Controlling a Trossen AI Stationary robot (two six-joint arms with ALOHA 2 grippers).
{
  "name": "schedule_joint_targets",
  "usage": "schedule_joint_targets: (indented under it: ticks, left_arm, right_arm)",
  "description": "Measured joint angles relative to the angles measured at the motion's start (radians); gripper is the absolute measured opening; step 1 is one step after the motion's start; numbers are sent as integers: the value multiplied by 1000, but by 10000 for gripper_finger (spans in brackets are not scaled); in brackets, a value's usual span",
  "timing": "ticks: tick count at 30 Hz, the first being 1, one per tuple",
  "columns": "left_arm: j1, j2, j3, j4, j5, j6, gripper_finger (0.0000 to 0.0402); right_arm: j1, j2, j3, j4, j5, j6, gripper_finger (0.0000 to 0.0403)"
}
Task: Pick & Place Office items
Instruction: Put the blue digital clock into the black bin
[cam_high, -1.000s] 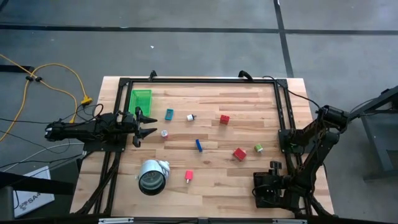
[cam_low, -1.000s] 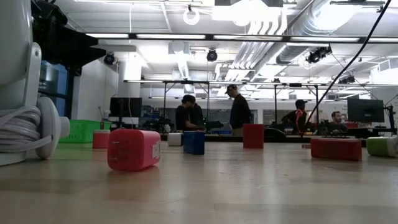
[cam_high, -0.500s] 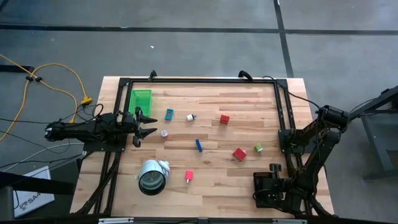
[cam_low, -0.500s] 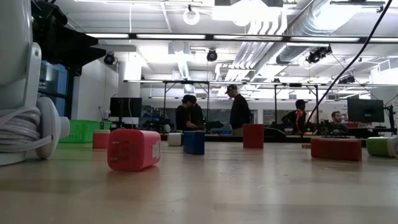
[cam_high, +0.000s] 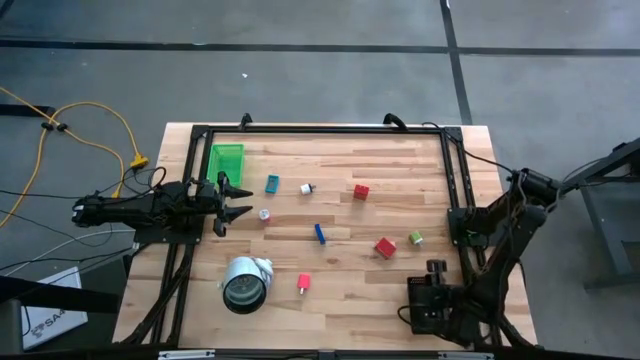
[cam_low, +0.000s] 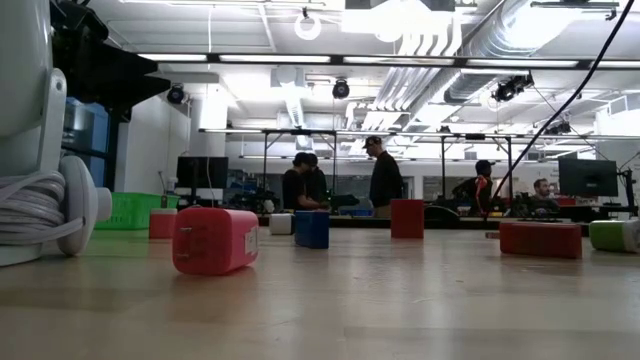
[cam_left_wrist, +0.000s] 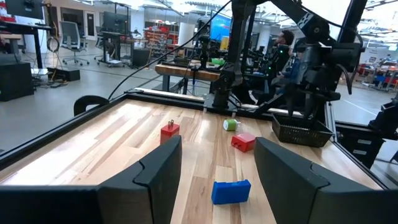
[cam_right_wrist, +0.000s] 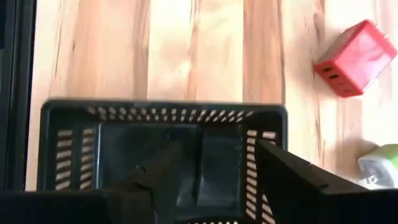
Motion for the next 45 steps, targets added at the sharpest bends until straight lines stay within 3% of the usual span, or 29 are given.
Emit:
schedule_joint_targets:
  ticks: [10, 18, 35, 45]
  left_arm:
    - [0, 0, 0, 0, 0, 0, 196]
    - [0, 0, 0, 0, 0, 0, 196]
    - [0, 0, 0, 0, 0, 0, 196]
    - [0, 0, 0, 0, 0, 0, 196]
  right_arm:
    - [-152, 0, 58, 9, -1, -203, 190]
    - [-288, 0, 67, 139, -27, -411, 190]
    - [-567, 49, 67, 450, -30, -468, 190]
    - [-546, 97, 67, 630, 244, -444, 190]
